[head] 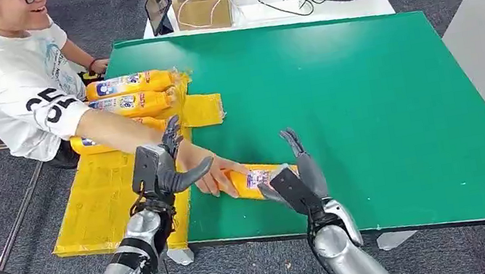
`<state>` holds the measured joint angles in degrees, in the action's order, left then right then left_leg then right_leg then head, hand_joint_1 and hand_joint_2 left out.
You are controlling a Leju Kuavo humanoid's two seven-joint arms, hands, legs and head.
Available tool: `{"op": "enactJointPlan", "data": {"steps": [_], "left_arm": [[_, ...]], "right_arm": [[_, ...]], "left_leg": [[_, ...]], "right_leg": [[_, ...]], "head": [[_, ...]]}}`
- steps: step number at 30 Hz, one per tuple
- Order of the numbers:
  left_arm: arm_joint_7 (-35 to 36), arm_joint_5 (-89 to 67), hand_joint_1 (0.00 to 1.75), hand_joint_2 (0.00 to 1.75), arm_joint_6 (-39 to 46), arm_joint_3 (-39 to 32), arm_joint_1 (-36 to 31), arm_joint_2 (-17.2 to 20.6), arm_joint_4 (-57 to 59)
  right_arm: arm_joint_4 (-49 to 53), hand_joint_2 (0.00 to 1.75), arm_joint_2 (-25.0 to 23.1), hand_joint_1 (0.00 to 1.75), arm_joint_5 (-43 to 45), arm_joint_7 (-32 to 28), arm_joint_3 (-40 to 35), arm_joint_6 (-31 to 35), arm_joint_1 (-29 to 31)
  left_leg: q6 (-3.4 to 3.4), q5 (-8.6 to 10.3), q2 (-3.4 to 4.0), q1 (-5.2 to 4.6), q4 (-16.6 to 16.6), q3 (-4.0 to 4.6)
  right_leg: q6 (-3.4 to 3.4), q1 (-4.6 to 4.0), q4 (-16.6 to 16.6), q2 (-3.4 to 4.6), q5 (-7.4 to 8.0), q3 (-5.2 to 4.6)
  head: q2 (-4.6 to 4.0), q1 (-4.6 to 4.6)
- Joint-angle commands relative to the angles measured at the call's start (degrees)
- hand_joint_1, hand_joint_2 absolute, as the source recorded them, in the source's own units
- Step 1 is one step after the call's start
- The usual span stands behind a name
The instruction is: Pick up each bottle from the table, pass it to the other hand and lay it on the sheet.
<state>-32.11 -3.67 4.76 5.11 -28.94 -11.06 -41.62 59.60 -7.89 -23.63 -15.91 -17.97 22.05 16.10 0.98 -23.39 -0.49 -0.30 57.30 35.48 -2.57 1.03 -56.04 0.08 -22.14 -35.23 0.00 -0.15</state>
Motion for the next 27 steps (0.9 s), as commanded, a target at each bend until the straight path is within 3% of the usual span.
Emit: {"op": "enactJointPlan", "data": {"steps": [1, 13, 20, 27], "left_arm": [[0.42, 0.14, 0.00, 1.75, -0.17, 0.93, -2.82, 0.32, 4.37], [0.12, 0.16, 0.00, 1.75, -0.97, 1.24, -3.12, -0.18, 4.57], [-0.06, 0.41, 0.00, 1.75, -1.06, 0.95, -3.16, -0.36, 4.28], [-0.08, 0.38, 0.00, 1.75, -0.96, 1.06, -3.27, -0.42, 4.45]], "right_arm": [[-5.07, 1.75, 0.80, 0.00, 0.07, 0.32, 1.11, 0.05, 2.57], [-8.12, 1.75, 1.04, 0.00, -2.44, 2.13, 1.70, -1.05, 3.36], [0.02, 1.75, -0.35, 0.00, -1.51, 0.05, 1.36, -0.16, -0.38], [1.57, 1.75, -0.05, 0.00, -1.53, -0.17, 0.73, -0.49, -0.90]], "left_leg": [[-0.07, -0.11, 0.01, 0.08, 0.02, -0.20], [-0.08, -0.10, 0.00, 0.08, 0.02, -0.20], [-0.07, -0.08, -0.01, 0.06, 0.03, -0.12], [-0.06, -0.07, -0.02, 0.04, 0.03, -0.11]], "right_leg": [[0.10, -0.09, 0.02, -0.03, -0.09, 0.23], [0.11, -0.09, 0.03, -0.04, -0.09, 0.23], [0.09, -0.07, -0.02, -0.05, -0.09, 0.13], [0.08, -0.05, -0.02, -0.07, -0.08, 0.12]], "head": [[0.00, 0.00], [0.00, 0.00], [0.00, 0.00], [0.00, 0.00]]}}
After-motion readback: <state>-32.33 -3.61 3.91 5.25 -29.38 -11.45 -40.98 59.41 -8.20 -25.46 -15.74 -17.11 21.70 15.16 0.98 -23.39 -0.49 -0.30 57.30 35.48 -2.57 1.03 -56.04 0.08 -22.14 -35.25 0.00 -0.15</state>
